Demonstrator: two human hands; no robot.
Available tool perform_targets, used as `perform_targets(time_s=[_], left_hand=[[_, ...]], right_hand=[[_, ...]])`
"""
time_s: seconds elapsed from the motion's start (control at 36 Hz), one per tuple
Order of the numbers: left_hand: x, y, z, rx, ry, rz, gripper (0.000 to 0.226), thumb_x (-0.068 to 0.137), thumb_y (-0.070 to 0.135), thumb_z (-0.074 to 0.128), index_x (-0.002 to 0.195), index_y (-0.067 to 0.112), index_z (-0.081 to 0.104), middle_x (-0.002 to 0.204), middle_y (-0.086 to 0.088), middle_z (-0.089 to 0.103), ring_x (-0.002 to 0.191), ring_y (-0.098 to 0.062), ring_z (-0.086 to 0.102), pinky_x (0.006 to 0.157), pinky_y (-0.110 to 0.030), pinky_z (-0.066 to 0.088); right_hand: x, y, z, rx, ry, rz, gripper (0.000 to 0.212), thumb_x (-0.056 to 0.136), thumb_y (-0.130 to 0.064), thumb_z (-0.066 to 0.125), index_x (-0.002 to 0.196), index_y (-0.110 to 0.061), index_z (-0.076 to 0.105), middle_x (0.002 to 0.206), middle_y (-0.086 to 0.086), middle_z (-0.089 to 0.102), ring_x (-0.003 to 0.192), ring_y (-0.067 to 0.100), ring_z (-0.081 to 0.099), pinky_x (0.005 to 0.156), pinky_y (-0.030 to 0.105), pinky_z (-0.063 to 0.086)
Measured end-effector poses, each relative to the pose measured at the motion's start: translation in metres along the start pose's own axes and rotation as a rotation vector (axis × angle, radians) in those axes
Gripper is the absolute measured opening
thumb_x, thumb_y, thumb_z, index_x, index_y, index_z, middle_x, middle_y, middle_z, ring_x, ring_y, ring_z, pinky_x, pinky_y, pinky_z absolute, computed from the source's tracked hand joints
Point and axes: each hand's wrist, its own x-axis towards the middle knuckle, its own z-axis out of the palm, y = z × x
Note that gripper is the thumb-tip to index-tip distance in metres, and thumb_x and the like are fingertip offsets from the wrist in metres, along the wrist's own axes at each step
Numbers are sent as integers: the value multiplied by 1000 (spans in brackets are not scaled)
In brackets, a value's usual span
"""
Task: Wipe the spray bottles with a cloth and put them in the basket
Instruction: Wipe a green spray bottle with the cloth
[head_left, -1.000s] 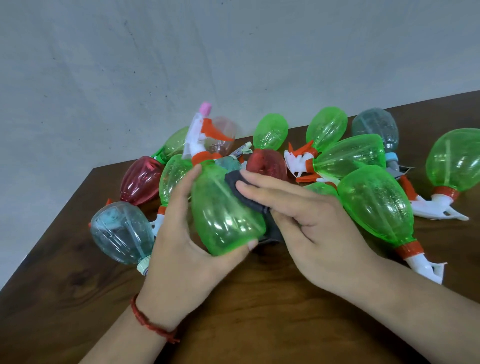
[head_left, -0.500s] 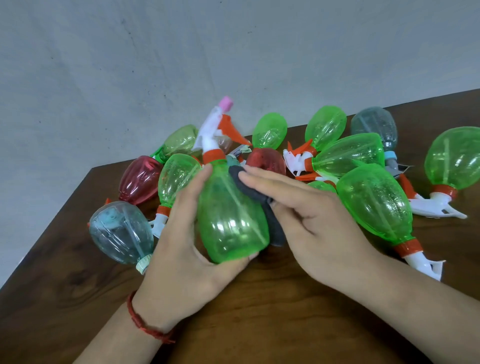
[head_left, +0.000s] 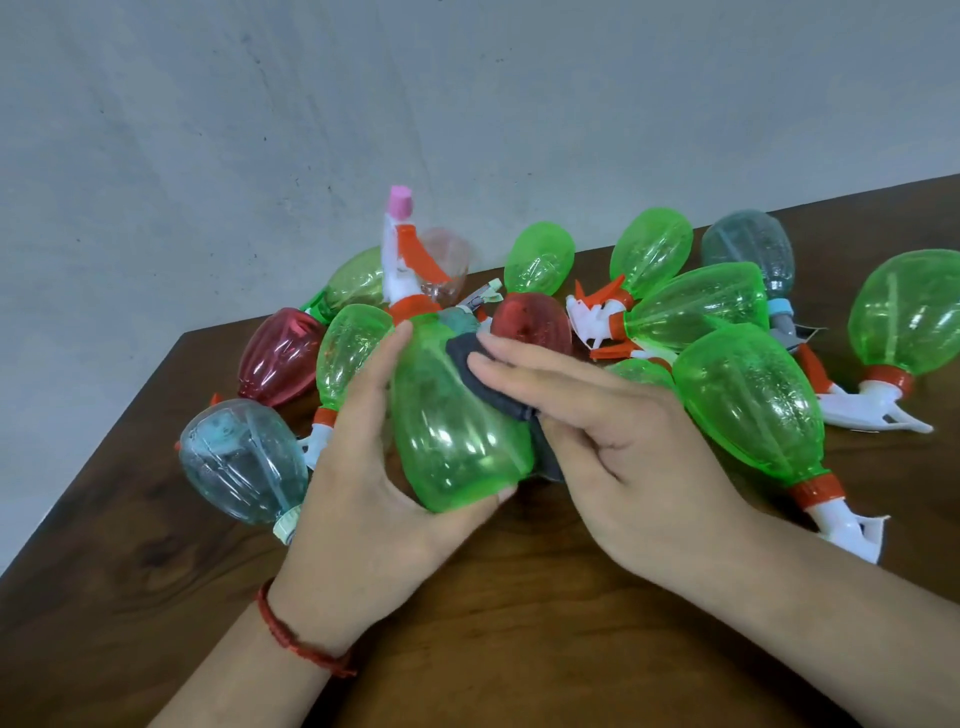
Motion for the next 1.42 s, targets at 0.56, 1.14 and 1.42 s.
perform_targets(time_s=[0.56,1.14,1.42], left_hand=[[1,-2,-4,-90,-51,-11,117,69,23,99,164,15,32,162,-1,48,150,-26,49,121,-53,42],[2,0,-3,-32,52,-65,116,66,34,104,161,25,38,153,18,54,142,-10,55,116,-32,47],[6,-2,-7,-147,127,-192,110,66,29,103,157,31,42,145,13,64,131,-11,66,108,-34,55]], right_hand=[[0,-6,0,8,25,51,58,100,13,50,143,-23,65,153,-14,56,143,-4,47,119,17,35],[-2,-7,-2,-38,-59,-41,60,97,18,51,143,-18,65,157,-9,53,144,2,48,119,26,41],[-5,-11,0,-67,-134,-107,64,92,14,47,144,-20,64,159,-12,50,148,3,44,105,10,45]])
